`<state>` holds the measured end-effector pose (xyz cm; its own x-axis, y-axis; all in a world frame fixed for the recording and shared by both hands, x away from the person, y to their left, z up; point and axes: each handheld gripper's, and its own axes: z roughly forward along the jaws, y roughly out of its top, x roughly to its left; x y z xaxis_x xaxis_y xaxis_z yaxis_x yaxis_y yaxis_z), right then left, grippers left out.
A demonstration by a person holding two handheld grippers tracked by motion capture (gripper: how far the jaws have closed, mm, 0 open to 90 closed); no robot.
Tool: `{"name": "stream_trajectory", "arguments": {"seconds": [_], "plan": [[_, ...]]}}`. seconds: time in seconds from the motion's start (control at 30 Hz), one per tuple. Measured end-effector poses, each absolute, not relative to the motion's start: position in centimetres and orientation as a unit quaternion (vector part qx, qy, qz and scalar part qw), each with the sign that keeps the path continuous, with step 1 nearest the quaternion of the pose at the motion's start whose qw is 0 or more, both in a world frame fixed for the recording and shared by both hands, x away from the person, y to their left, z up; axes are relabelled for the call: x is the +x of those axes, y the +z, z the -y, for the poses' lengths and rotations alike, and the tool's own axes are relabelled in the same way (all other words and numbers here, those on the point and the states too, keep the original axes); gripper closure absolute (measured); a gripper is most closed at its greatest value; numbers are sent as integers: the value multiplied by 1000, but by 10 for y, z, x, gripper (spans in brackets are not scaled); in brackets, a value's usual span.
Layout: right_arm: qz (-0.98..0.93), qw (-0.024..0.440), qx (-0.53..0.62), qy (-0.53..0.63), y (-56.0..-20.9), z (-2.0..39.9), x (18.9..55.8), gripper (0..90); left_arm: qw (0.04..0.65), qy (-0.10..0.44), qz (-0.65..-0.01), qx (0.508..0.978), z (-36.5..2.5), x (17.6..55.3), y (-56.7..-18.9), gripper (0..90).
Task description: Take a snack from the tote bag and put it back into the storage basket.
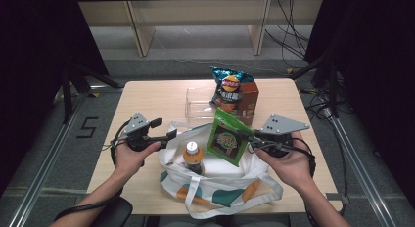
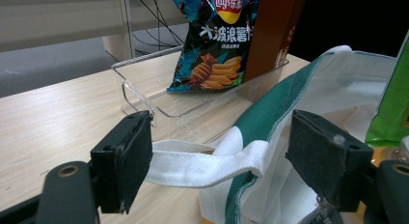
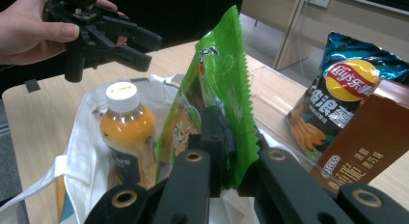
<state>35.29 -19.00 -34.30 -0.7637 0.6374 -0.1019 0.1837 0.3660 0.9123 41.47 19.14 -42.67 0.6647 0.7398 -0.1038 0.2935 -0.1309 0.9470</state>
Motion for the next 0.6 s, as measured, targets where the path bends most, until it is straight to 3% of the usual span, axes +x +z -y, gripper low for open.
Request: {"name": "stream_trajectory", "arguments": {"seconds": [0.6], "plan": [[-793,237,258,499,-332,191,359,866,559,199,-355,722,-190,415,-427,231]]}}
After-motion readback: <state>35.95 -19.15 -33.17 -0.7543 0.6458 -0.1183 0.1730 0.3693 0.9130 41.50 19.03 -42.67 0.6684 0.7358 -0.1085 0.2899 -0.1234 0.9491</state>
